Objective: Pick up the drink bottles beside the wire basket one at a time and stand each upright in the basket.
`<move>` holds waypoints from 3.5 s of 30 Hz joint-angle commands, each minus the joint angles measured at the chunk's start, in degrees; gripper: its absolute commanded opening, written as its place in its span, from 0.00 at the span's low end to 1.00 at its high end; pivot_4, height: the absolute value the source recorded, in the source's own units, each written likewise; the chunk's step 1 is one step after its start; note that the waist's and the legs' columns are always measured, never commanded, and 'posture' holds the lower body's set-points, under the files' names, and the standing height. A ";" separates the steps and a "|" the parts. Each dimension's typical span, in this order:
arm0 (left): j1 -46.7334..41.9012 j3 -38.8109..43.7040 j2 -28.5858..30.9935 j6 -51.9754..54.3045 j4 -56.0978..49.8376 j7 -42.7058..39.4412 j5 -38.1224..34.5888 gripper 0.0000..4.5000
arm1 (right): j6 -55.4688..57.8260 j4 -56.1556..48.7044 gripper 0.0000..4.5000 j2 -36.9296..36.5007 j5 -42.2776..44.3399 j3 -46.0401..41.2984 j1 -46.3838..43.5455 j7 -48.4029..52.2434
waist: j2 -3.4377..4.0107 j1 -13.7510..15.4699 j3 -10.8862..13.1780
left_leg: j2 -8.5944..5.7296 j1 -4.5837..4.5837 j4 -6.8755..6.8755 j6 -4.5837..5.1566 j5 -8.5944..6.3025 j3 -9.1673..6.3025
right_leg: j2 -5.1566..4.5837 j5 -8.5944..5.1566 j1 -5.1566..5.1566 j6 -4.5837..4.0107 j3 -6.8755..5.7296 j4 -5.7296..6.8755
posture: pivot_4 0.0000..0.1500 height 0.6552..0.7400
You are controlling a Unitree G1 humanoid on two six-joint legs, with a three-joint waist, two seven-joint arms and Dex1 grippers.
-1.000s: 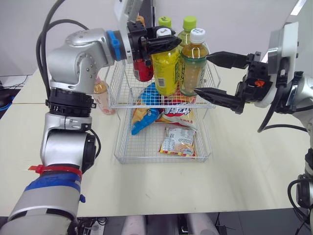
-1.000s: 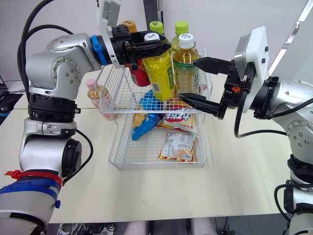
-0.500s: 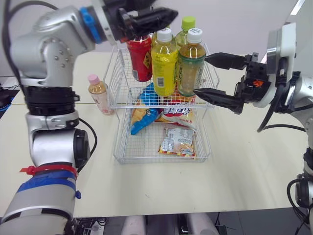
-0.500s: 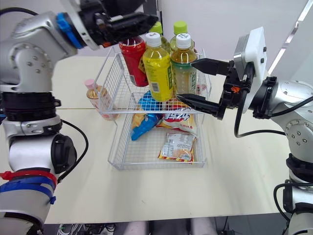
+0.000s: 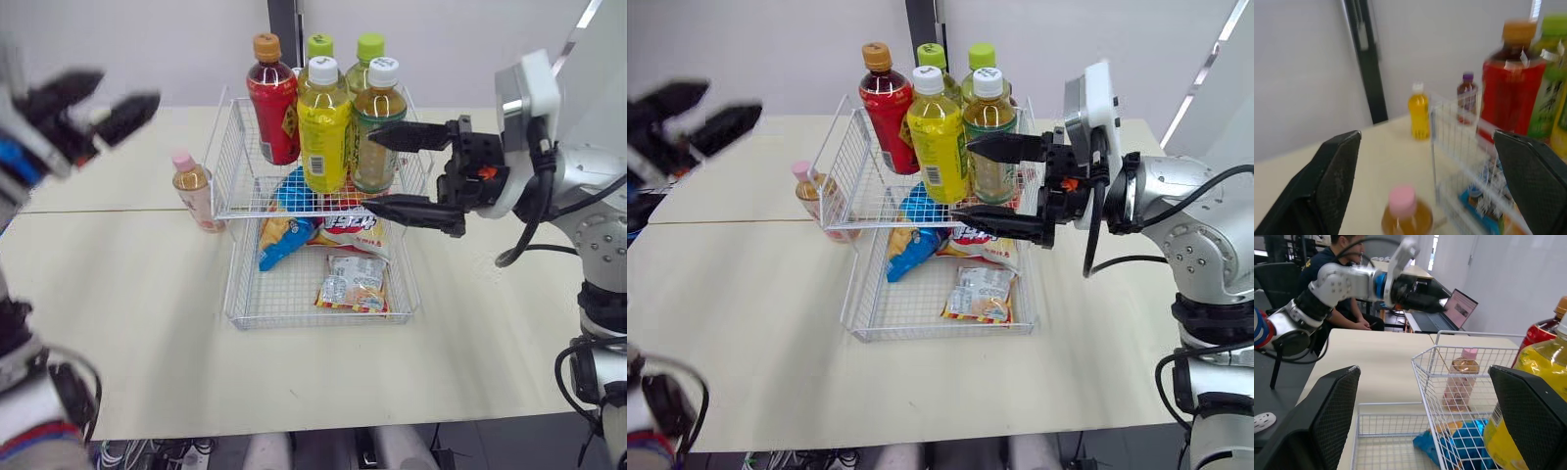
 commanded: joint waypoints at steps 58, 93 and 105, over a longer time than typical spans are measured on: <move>-29.28 -25.86 -12.67 -34.46 48.10 10.73 16.19 0.30 | -2.93 -8.65 1.00 1.94 -6.86 -0.50 2.68 -10.53 | -0.17 1.18 -0.11 | -0.07 -0.05 0.07 0.00 0.00 -0.10 | 0.08 0.01 0.08 0.01 -0.08 -0.01 | 1.00 1.00; -60.70 -27.09 3.78 4.84 26.91 -17.01 -7.73 0.30 | -7.78 -4.56 1.00 5.26 -13.57 0.46 2.19 -10.52 | -0.15 0.74 0.02 | -0.05 -0.13 0.00 -0.01 0.00 -0.13 | 0.13 -0.01 -0.04 0.04 -0.10 -0.01 | 1.00 1.00; -48.61 -30.88 -1.87 3.78 17.13 -14.74 -6.50 0.30 | -6.34 -7.18 1.00 4.40 -13.44 -0.44 3.67 -11.79 | -0.12 0.75 0.03 | -0.05 -0.10 0.02 -0.01 0.01 -0.11 | 0.13 0.00 -0.05 0.02 -0.05 0.04 | 1.00 1.00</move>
